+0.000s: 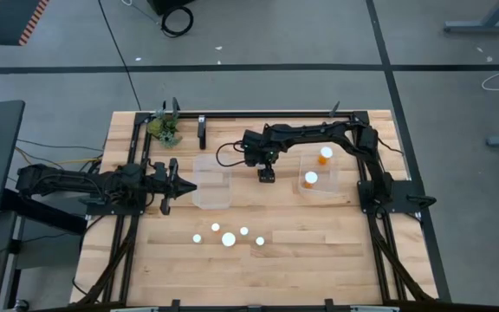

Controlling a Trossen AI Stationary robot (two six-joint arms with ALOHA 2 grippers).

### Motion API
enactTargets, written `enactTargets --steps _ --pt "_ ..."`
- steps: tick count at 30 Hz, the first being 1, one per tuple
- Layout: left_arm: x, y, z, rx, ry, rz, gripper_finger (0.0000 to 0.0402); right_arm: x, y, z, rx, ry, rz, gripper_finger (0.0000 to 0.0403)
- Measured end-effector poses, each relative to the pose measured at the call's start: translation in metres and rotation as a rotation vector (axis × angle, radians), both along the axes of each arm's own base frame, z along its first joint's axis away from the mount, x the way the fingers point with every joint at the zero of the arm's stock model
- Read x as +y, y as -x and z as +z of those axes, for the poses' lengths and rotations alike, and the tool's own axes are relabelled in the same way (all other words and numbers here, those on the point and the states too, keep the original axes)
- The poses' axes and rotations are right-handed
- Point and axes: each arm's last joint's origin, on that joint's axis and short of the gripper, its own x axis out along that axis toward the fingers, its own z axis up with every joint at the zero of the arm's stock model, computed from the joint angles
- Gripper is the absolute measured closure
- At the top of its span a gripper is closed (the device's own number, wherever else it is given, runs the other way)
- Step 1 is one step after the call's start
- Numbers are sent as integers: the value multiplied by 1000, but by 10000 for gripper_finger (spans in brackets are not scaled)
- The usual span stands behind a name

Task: Pick and place medicine bottles into bin by pill shape (circle, oval)
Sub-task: Put the large orange pill bottle into the right transparent bin

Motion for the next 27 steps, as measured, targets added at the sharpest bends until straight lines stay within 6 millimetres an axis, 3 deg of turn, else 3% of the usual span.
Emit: enactTargets --steps 17,27 --pt "0 0 0 0 0 0 374 0 2 0 17 -8 -12 166" --pt "0 0 0 1 0 0 367 2 8 22 -9 20 -24 187"
